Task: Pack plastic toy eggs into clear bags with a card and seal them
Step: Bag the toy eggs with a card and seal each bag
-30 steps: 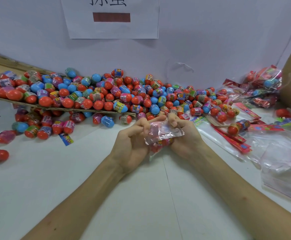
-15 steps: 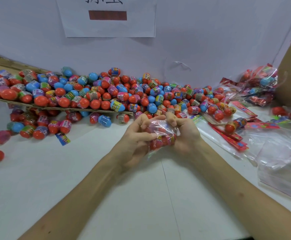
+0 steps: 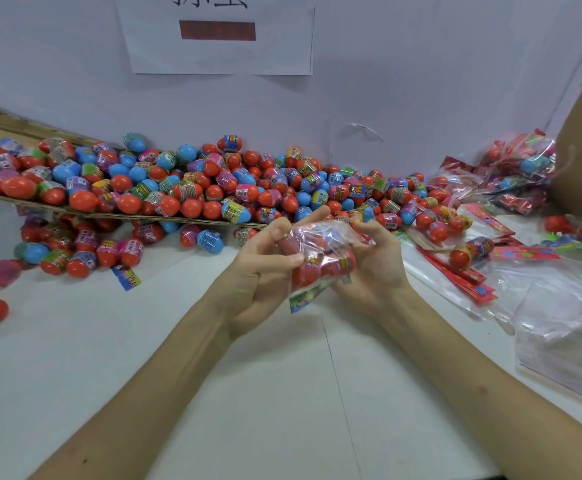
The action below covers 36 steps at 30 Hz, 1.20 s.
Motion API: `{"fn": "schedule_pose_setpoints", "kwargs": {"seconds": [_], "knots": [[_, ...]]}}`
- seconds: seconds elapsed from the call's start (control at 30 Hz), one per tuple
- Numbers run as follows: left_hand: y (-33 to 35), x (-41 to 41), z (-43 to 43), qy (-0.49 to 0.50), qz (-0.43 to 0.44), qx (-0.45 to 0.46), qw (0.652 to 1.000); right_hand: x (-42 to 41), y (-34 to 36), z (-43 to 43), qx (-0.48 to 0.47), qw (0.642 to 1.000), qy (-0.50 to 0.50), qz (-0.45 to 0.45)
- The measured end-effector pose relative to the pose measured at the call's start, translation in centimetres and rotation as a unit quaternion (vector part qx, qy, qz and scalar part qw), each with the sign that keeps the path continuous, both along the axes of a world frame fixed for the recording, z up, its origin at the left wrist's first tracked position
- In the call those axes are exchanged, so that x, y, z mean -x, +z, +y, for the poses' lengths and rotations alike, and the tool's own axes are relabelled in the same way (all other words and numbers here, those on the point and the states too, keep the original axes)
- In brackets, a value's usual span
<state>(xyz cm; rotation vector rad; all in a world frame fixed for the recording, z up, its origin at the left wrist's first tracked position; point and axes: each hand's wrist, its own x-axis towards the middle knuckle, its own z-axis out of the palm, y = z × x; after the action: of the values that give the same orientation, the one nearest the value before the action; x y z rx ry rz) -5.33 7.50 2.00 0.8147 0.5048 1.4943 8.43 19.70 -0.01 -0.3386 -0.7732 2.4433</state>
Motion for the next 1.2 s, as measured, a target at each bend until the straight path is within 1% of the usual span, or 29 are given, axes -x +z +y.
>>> {"fn": "schedule_pose_setpoints", "kwargs": {"seconds": [0.07, 0.13, 0.17, 0.23, 0.3, 0.47, 0.57, 0.63, 0.73, 0.87, 0.97, 1.07, 1.2], "knots": [[0.3, 0.4, 0.1, 0.021, 0.002, -0.016, 1.000, 0.2, 0.2, -0.4, -0.057, 0.998, -0.011, -0.035], [0.3, 0.8, 0.3, 0.064, 0.018, -0.022, 0.998, 0.5, 0.3, -0.5, -0.084, 0.990, -0.066, -0.096], [0.4, 1.1, 0.3, 0.086, 0.027, -0.022, 0.996, 0.5, 0.5, -0.4, -0.113, 0.981, -0.084, -0.131], [0.3, 1.5, 0.3, 0.117, 0.046, -0.019, 0.992, 0.2, 1.0, -0.2, -0.193, 0.959, -0.084, -0.191], [0.2, 1.7, 0.4, 0.137, 0.070, -0.017, 0.988, 0.0, 1.3, 0.0, -0.240, 0.943, -0.081, -0.216], [0.3, 1.3, 0.3, 0.153, 0.104, -0.020, 0.982, -0.1, 1.3, 0.3, -0.311, 0.909, -0.091, -0.262], [0.3, 1.2, 0.2, 0.148, 0.107, -0.024, 0.983, -0.2, 1.3, 0.4, -0.315, 0.909, -0.095, -0.257], [0.3, 1.3, 0.2, 0.142, 0.101, -0.026, 0.984, -0.2, 1.3, 0.4, -0.315, 0.914, -0.094, -0.237], [0.3, 1.4, 0.3, 0.127, 0.078, -0.024, 0.989, -0.2, 1.4, 0.4, -0.315, 0.920, -0.100, -0.209], [0.3, 1.6, 0.3, 0.104, 0.054, -0.022, 0.993, -0.1, 1.4, 0.2, -0.333, 0.916, -0.094, -0.203], [0.5, 1.8, 0.1, 0.077, 0.036, -0.025, 0.996, -0.1, 1.3, 0.1, -0.325, 0.922, -0.085, -0.194], [0.4, 2.0, -0.1, 0.057, 0.025, -0.030, 0.998, -0.1, 1.0, 0.2, -0.293, 0.939, -0.057, -0.170], [0.2, 2.1, -0.1, 0.038, 0.025, -0.036, 0.998, -0.4, 0.7, 0.2, -0.183, 0.974, 0.029, -0.128]]}}
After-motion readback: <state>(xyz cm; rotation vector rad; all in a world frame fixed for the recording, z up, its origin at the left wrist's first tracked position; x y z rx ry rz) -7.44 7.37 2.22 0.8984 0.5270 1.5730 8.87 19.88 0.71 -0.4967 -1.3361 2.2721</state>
